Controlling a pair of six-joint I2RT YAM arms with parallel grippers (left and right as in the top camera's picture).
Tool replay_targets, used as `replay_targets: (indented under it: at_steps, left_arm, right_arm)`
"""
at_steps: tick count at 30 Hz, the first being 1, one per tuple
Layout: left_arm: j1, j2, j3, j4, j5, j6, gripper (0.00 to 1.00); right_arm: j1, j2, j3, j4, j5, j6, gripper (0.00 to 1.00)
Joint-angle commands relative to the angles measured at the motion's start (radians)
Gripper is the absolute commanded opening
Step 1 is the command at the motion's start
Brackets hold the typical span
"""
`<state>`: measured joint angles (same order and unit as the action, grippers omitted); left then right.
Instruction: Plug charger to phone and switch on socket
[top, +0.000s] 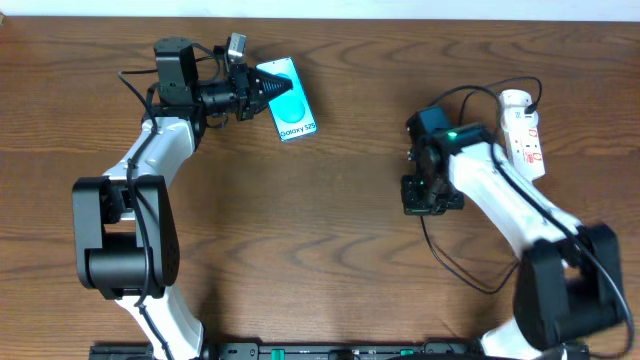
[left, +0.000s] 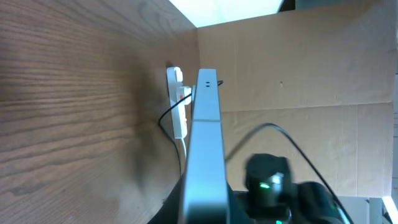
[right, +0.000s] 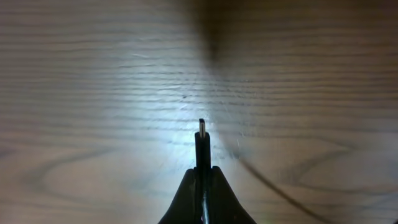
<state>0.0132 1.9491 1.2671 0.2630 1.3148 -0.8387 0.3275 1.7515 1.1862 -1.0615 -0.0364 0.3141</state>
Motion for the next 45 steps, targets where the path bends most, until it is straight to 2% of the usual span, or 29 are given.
replay_targets:
  at_steps: [1,6,45]
  left_arm:
    - [0.004,0.003,0.005,0.009,0.035,-0.005,0.07]
    - [0.004,0.003,0.005,0.010,0.035,-0.005,0.08]
    - [0.004,0.003,0.005,0.013,0.035,-0.005,0.07]
  right_arm:
    - [0.001,0.073,0.014,0.004,0.027,0.030,0.01]
    - [0.008,0.126,0.014,0.023,0.026,0.030,0.01]
    - [0.014,0.159,0.005,0.103,0.026,0.049,0.01]
